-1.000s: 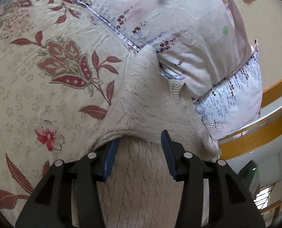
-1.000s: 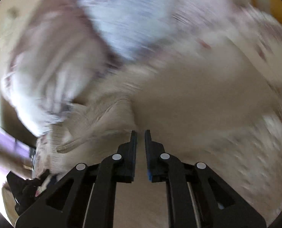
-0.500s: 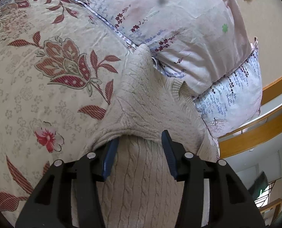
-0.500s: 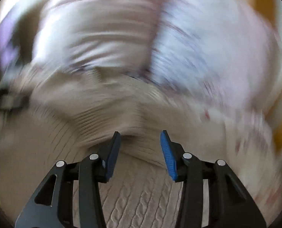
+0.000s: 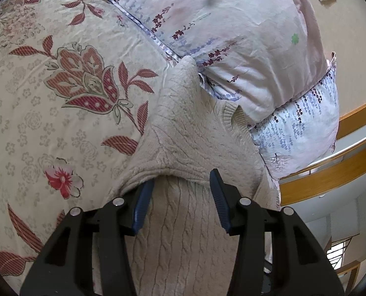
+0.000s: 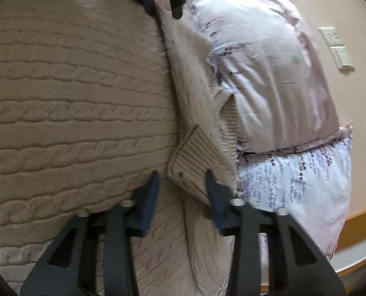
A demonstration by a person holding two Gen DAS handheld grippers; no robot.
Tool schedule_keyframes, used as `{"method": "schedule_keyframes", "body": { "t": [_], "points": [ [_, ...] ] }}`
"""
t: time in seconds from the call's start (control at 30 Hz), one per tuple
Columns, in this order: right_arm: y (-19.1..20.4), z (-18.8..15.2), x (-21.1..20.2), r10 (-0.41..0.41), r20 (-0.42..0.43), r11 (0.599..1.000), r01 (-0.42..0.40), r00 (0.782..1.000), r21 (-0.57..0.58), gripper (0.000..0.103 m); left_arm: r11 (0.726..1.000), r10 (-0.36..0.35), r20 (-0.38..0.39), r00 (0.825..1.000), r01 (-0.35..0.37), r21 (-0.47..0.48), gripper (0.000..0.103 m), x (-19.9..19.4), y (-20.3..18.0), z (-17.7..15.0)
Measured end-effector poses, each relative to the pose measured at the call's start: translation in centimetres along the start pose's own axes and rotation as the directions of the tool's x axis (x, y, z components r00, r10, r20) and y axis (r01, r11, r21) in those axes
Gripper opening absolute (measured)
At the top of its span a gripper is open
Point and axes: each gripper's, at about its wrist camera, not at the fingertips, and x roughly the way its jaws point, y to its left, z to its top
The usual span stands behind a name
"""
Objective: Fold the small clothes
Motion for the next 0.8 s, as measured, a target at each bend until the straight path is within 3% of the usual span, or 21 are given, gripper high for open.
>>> {"method": "schedule_keyframes", "body": {
  "t": [0.07, 0.17, 0.2, 0.27, 0.3, 0.33, 0.37, 0.4, 0.5, 0.53, 0.6, 0.63, 0.7, 0.8],
  "points": [
    [-0.6, 0.0, 1.0, 0.035, -0.043, 0.998, -0.033, 0.998, 0.047, 0.008, 1.000, -0.001, -0.001, 1.000, 0.001, -0.002, 0.048, -0.1, 0.0, 0.0],
    [-2.4, -0.5, 0.5, 0.030, -0.010, 0.981, -0.028, 0.999, 0.192, 0.008, 1.000, 0.001, 0.000, 1.000, -0.001, 0.000, 0.048, 0.0, 0.0, 0.0],
    [-3.2, -0.7, 0.3, 0.036, 0.002, 0.967, -0.035, 0.999, 0.252, 0.008, 1.000, 0.003, 0.000, 1.000, -0.003, 0.002, 0.048, 0.0, 0.0, 0.1],
    [-6.4, -1.9, -0.5, 0.029, 0.035, 0.888, -0.042, 0.999, 0.458, 0.008, 1.000, 0.004, -0.001, 1.000, -0.004, 0.003, 0.049, 0.0, 0.0, 0.1],
    [-8.2, -2.8, -0.7, 0.027, 0.046, 0.827, -0.048, 0.999, 0.560, 0.008, 1.000, 0.004, -0.001, 1.000, -0.004, 0.005, 0.049, 0.0, 0.0, 0.1],
    [-10.9, -4.9, -0.7, 0.026, 0.058, 0.688, -0.060, 0.998, 0.723, 0.008, 1.000, 0.005, 0.000, 1.000, -0.005, 0.005, 0.049, 0.0, 0.0, 0.0],
    [-12.2, -6.4, -0.6, 0.033, 0.066, 0.591, -0.073, 0.997, 0.803, 0.008, 1.000, 0.006, 0.000, 1.000, -0.006, 0.007, 0.049, 0.0, -0.1, 0.0],
    [-13.5, -8.6, -0.3, 0.045, 0.069, 0.460, -0.082, 0.997, 0.884, 0.008, 1.000, 0.006, 0.000, 1.000, -0.006, 0.009, 0.049, 0.0, 0.0, 0.0],
    [-15.0, -15.4, 1.3, 0.132, 0.020, 0.082, -0.031, 0.991, 0.996, 0.008, 1.000, 0.004, -0.002, 1.000, -0.004, 0.010, 0.049, 0.0, 0.0, 0.0],
    [-15.1, -16.8, 1.7, 0.166, 0.013, 0.000, -0.013, 0.986, 1.000, 0.010, 1.000, 0.005, -0.004, 1.000, -0.005, 0.013, 0.049, 0.1, -0.1, 0.0],
    [-14.9, -19.2, 2.2, 0.213, 0.040, -0.132, -0.011, 0.976, 0.991, 0.018, 1.000, 0.008, -0.007, 1.000, -0.008, 0.020, 0.050, 0.1, -0.2, 0.1],
    [-14.9, -20.2, 2.4, 0.229, 0.058, -0.192, -0.013, 0.972, 0.981, 0.032, 1.000, 0.009, -0.008, 1.000, -0.009, 0.024, 0.051, 0.2, -0.3, 0.1],
    [-14.5, -21.0, 2.2, 0.228, 0.088, -0.243, -0.030, 0.970, 0.970, 0.048, 0.999, 0.012, -0.008, 1.000, -0.012, 0.031, 0.052, 0.3, -0.4, 0.0],
    [-14.4, -21.7, 3.0, 0.258, 0.113, -0.305, -0.031, 0.960, 0.952, 0.048, 0.999, 0.015, -0.008, 1.000, -0.015, 0.036, 0.053, 0.3, -0.6, 0.0]
  ]
}}
